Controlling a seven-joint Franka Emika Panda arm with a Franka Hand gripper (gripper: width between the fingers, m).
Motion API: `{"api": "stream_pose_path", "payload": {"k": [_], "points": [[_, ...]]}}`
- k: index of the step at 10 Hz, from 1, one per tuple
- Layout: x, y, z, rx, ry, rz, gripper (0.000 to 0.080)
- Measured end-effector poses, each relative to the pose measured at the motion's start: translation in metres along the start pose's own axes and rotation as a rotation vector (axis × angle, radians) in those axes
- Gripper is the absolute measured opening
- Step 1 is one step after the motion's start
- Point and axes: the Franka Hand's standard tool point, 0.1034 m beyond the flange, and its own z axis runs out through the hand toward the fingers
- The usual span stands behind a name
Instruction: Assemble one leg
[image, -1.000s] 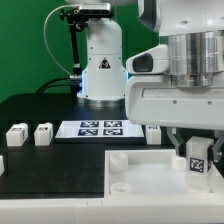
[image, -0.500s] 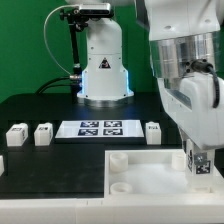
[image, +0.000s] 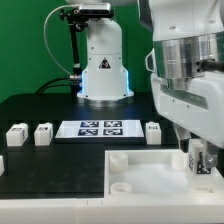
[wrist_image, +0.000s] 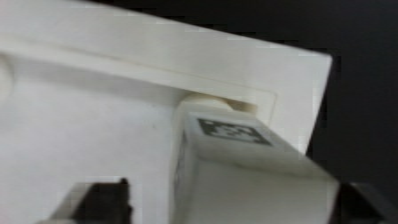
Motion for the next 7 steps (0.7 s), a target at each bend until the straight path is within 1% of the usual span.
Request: {"api": "stream_pose_path", "payload": {"k": [1, 2, 4, 6, 7], "points": [[0.0014, 0.0007, 0.0005, -0.001, 0.000, -0.117, 0.0613], [0.0018, 0.0008, 0.0005, -0.001, 0.001, -0.211, 0.0638], [0.0024, 0.0010, 0.0004, -0.004, 0.004, -0.436, 0.0647], [0.0037, -0.0026, -0.0020, -0.035, 0.034, -0.850, 0.0649], [0.0028, -0.0028, -0.0018, -0.038, 0.035, -0.910, 0.0623]]}}
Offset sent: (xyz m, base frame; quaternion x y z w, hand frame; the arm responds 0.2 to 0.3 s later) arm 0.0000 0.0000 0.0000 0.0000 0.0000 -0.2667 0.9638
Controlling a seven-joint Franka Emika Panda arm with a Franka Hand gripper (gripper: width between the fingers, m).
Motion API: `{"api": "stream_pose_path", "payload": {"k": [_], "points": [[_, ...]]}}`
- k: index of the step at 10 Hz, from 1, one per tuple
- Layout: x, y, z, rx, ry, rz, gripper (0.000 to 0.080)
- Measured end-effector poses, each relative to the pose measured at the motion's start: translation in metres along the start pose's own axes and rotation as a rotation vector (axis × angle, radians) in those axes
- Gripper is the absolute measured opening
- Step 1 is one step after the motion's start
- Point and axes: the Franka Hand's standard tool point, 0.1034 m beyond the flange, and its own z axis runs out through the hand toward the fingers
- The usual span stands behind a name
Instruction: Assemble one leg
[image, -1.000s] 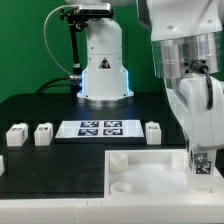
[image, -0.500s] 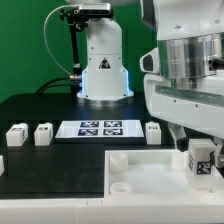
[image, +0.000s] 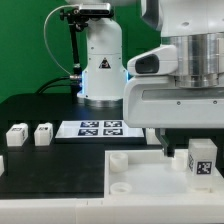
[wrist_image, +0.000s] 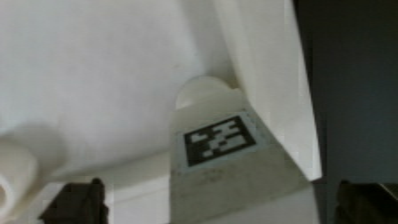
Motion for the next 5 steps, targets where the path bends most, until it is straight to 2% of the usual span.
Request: {"api": "stream_pose_path", "payload": {"k": [1, 3, 4, 5], "points": [[0.0000, 0.0003, 0.0001, 0.000, 0.000, 0.030, 0.0623], [0.0000, 0.0004, 0.0002, 0.001, 0.000, 0.035, 0.0352], [0.0000, 0.0005, 0.0002, 0.002, -0.001, 0.140, 0.0352], [0.0002, 0.0012, 0.0002, 0.006, -0.003, 0.266, 0.0289]]}}
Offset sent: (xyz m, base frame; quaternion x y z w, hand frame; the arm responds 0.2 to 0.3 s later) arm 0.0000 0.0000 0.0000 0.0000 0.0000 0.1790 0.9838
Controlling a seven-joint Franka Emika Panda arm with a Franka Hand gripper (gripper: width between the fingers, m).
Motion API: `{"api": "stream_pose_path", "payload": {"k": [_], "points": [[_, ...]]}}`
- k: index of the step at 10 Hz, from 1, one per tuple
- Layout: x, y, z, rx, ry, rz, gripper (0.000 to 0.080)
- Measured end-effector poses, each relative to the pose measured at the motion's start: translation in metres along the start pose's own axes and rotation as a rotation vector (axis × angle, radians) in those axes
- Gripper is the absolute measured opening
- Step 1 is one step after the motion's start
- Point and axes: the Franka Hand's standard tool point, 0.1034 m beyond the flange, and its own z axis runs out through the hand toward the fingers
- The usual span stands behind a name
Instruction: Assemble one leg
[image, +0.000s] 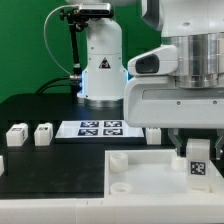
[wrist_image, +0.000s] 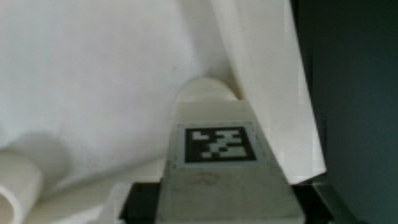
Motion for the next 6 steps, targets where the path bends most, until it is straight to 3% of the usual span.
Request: {"api": "stream_pose_path", "payload": {"k": [1, 4, 6], "points": [[0.0002, 0.0005, 0.0000, 0.001, -0.001, 0.110, 0.0289], [-0.0015, 0.0009, 0.0009, -0.002, 0.000, 0.777, 0.0289], [-0.0008, 0.0023, 0.0009, 0.005, -0.011, 1.008, 0.0291]]}}
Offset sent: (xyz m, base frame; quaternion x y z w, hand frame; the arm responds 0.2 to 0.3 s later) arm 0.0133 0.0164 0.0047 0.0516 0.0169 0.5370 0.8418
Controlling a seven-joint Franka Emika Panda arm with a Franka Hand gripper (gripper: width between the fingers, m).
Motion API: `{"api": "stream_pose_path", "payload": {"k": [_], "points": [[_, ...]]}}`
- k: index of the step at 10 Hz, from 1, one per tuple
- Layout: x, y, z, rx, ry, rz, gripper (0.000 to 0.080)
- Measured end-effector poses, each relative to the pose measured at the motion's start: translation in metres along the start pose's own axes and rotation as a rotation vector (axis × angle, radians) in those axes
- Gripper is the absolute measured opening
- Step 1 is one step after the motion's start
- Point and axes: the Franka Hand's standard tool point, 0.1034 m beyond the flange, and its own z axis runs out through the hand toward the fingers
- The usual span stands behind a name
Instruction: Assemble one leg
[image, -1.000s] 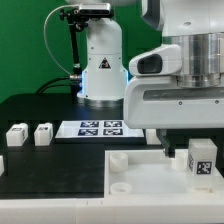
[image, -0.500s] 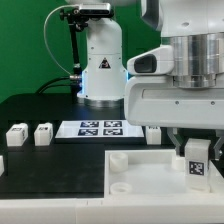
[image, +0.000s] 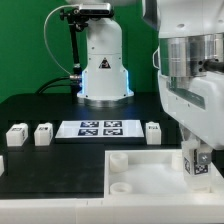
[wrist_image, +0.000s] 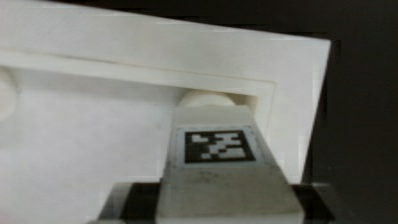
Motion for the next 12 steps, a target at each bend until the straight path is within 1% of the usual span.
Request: {"api": "stream_pose_path", "payload": {"k": [3, 4, 5, 6, 7, 8, 9, 10, 11, 12], "points": [[-0.001, 0.000, 0.000, 0.000, 0.000, -0.079, 0.0291], [-0.003, 0.000, 0.000, -0.001, 0.005, -0.300, 0.0463], [-0.005, 0.000, 0.001, 0.001, 0.006, -0.500, 0.0463], [-0.004, 0.000, 0.001, 0.001, 0.006, -0.573, 0.0605], [-0.004, 0.000, 0.001, 0.001, 0.007, -0.628, 0.0637], [-0.003, 0.000, 0.000, -0.001, 0.010, -0.780, 0.0646], [-0.003, -0.001, 0.000, -0.015, 0.032, -1.018, 0.0646], [-0.009, -0.002, -0.001, -0.030, 0.051, -1.278, 0.0648], [-0.011, -0.002, -0.001, -0.035, 0.050, -1.440, 0.0648], [-0.012, -0.002, -0.001, -0.024, 0.040, -1.315, 0.0648]]}}
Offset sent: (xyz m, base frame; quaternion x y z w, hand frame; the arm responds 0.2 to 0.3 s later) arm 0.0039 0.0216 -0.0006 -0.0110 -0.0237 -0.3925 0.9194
